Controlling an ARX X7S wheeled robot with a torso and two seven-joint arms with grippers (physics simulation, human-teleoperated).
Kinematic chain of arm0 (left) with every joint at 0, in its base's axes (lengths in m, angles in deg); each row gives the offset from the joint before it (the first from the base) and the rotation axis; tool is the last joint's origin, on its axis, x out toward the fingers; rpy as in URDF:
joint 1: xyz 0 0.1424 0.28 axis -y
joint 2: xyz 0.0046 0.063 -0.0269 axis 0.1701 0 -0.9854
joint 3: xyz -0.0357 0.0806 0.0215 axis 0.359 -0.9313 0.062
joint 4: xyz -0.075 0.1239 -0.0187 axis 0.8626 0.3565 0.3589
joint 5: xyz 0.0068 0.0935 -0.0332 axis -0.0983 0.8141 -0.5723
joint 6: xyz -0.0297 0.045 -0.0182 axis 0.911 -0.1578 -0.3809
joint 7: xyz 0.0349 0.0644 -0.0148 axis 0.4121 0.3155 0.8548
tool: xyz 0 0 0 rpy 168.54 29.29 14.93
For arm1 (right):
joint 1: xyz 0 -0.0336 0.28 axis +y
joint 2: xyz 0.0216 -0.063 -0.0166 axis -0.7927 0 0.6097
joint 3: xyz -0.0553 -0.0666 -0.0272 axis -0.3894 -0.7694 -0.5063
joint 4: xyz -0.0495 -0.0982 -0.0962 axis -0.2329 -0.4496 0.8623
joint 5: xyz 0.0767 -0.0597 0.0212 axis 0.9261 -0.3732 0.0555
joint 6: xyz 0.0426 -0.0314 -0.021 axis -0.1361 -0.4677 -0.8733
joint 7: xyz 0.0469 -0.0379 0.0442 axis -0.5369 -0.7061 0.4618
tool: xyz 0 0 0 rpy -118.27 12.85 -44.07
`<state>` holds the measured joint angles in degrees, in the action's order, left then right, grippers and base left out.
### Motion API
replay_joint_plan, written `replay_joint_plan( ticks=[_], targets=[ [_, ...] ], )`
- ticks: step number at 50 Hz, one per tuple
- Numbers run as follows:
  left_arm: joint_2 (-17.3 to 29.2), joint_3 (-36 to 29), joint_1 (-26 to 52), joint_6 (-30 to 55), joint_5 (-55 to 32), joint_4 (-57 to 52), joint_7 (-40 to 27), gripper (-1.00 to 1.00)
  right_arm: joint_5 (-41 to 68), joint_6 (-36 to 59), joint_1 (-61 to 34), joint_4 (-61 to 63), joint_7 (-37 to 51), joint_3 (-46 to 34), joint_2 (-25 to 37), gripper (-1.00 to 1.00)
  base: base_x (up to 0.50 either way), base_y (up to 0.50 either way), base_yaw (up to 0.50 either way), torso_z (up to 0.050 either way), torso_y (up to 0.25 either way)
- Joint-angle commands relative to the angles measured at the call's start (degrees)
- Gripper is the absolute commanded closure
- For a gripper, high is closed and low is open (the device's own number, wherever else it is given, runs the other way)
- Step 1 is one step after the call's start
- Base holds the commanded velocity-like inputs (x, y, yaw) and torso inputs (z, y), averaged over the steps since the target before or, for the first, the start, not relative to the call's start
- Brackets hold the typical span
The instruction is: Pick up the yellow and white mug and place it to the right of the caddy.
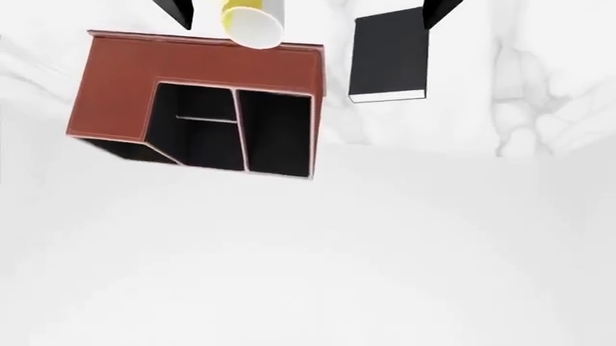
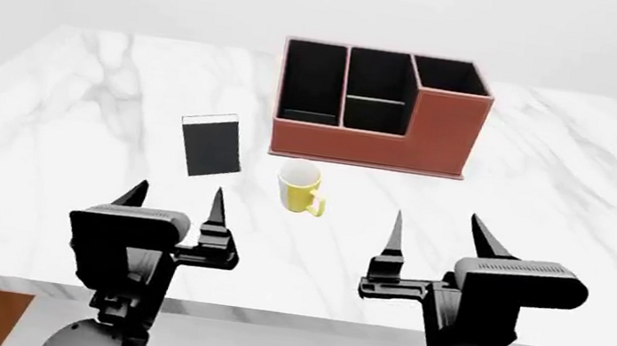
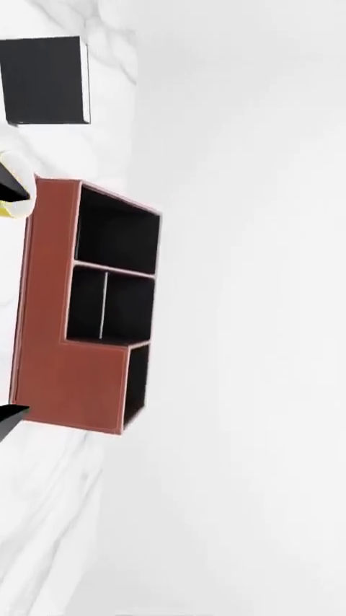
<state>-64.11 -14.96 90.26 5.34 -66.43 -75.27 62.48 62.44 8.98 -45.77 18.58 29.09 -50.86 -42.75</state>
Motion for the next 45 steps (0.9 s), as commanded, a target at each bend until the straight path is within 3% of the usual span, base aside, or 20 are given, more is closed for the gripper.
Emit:
replay_joint_plan(
  ticks=[1,16,45],
  targets=[
    [0.7,1.4,6.0,7.0,-3.6,-7.0,-2.6,-1.00,0.1,10.9,-6.9,9.4,0.2,-0.6,2.0,-1.00,0.00,0.00,0.00,0.050,0.000],
    [3.3,2.2,4.3,3.3,-6.0,-10.4,-1.1,-1.00,2.3,9.6,-2.6,13.4,-0.2,0.2,3.1,-1.00,0.01,-0.10,0.00,0.040,0.000],
    [4.8,1.2,4.2,2.2,-6.7,-10.4,-2.4,-1.00,4.9,8.5,-2.0,13.0,0.2,0.9,3.6,-1.00,0.49,-0.17,0.00,0.000,0.000]
  ],
)
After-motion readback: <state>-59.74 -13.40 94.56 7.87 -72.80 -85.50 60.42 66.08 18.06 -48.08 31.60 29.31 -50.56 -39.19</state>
